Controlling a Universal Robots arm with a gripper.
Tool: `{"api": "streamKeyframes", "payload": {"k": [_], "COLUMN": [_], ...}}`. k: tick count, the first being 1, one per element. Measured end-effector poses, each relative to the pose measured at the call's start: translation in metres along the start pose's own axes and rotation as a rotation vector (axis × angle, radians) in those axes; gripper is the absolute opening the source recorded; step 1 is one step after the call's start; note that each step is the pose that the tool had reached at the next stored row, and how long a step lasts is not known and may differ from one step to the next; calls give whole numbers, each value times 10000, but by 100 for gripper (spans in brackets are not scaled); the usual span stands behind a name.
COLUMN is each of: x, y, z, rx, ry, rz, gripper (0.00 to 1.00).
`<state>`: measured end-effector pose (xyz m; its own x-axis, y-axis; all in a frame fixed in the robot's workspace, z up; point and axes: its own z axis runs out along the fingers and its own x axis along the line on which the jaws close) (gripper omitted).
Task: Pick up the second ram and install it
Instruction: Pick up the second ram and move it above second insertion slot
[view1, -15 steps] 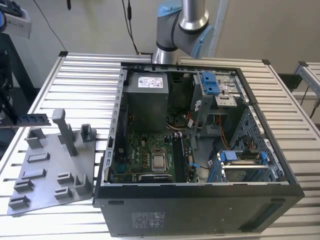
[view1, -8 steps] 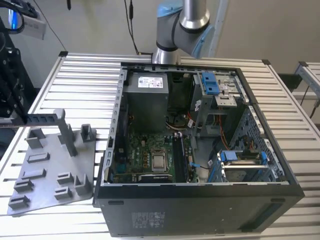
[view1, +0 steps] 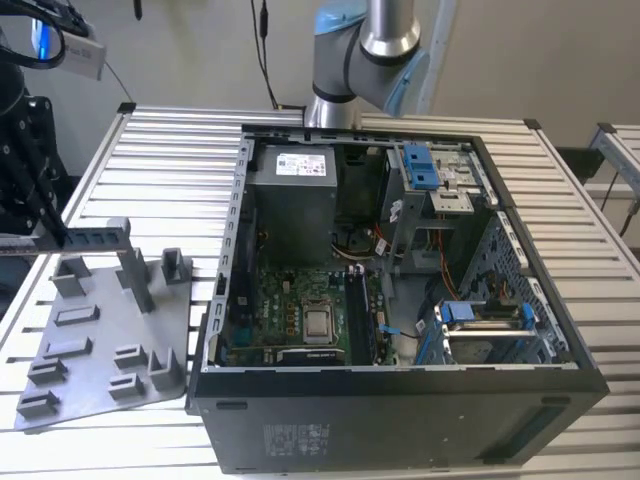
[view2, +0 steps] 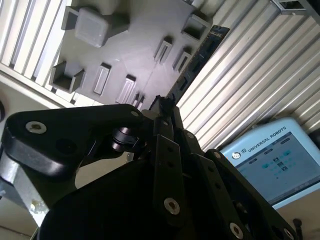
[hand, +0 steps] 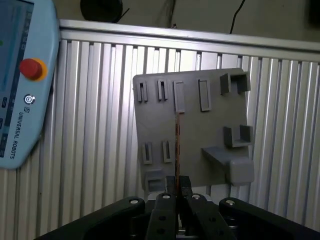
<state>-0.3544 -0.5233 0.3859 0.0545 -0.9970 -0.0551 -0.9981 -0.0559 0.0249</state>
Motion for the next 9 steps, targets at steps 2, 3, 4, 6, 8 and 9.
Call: {"api": "streamKeyframes", "payload": {"k": [2, 3, 4, 6, 8, 9], "x": [1, 2, 3, 7, 10, 12], "y": [-19, -38, -65, -121, -186, -219], "z": [-2, -2, -2, -4, -5, -6], "rx": [-1, -1, 0, -2, -3, -4], "ry": [1, 1, 0, 1, 0, 0], "rz": [-2, -1, -1, -1, -1, -1], "gripper": [15, 15, 15, 15, 15, 15]}}
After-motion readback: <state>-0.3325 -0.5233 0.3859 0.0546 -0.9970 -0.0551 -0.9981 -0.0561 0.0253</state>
